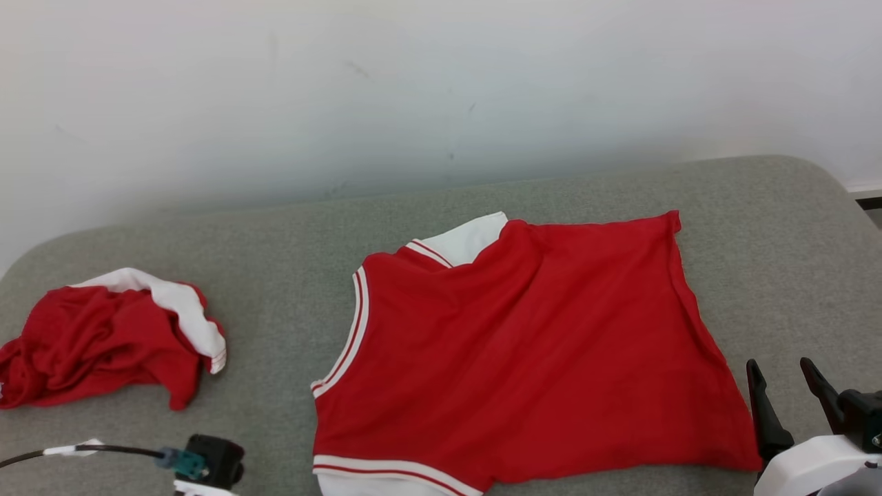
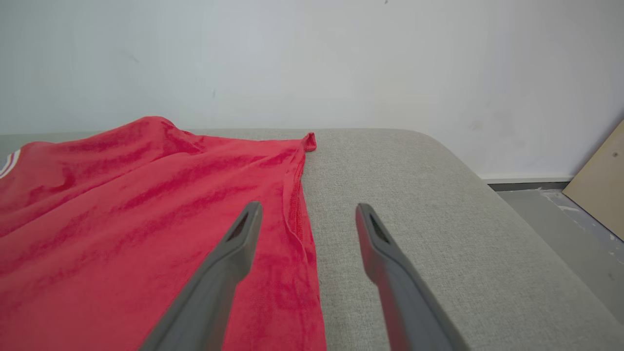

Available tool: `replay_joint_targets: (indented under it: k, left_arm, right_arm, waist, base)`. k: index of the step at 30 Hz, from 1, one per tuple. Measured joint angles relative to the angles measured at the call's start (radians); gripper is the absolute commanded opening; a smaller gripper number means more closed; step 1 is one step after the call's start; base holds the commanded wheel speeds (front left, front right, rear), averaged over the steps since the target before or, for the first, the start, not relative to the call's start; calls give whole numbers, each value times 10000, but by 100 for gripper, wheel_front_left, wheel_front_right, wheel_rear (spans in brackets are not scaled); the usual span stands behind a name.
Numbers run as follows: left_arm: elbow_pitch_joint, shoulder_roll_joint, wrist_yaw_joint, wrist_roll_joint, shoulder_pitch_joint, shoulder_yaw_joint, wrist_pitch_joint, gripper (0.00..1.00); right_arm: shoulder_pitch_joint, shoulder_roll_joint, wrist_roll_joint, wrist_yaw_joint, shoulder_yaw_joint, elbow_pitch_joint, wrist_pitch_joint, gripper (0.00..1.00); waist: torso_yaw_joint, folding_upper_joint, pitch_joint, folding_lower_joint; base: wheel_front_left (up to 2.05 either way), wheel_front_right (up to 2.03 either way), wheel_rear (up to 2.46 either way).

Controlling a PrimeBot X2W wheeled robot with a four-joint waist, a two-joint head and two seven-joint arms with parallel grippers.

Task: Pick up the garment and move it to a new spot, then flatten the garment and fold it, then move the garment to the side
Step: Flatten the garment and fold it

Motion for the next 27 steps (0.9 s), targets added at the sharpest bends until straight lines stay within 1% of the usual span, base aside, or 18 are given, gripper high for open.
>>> replay_joint_targets:
  k: [4,6,8,11,16,19,21,24,27]
  left_arm:
    - [-224,173,334,236,246,353,-577,100]
    - [-385,215,472,635,219,577,-1312,100]
    - [-420,128,660,989,143,754,-2155,100]
    - [-341,-224,759,1337,124,771,-3175,100]
    - [58,-876,949,1845,-111,869,-5237,100]
    - [408,-1396,1064,1825,-128,1055,-6385,100]
    - [654,-1611,1114,1824,-140,1212,-7148,100]
    - [1087,-1885,1170,1824,-155,1392,-7944,100]
    - [1430,-2194,1197,1912,-192,1469,-8301,100]
  right_arm:
    - [135,35,69,0,-6,-155,-180,100]
    - [224,75,102,0,6,-295,-307,100]
    - [225,111,157,0,40,-410,-456,100]
    - [239,165,188,0,94,-550,-721,100]
    - [358,209,272,0,437,-802,-1423,100]
    - [428,146,403,0,646,-930,-1820,100]
    - [433,75,512,0,798,-1055,-2082,100]
    - [438,-119,663,0,1066,-1164,-2349,100]
    - [444,-278,782,0,1227,-1212,-2525,100]
  waist:
    - [-76,0,-180,0]
    - [-116,0,-246,-1]
    - [-151,0,-291,0]
    - [-207,0,-347,0]
    - [-342,0,-406,0]
    - [-418,0,-452,0]
    - [-442,0,-483,0]
    - [-436,0,-533,0]
    - [-391,0,-576,0]
  base:
    - [0,0,0]
    - [0,0,0]
    - [0,0,0]
    - [0,0,0]
    - [0,0,0]
    - [0,0,0]
    - [0,0,0]
    - [0,0,0]
    - [0,0,0]
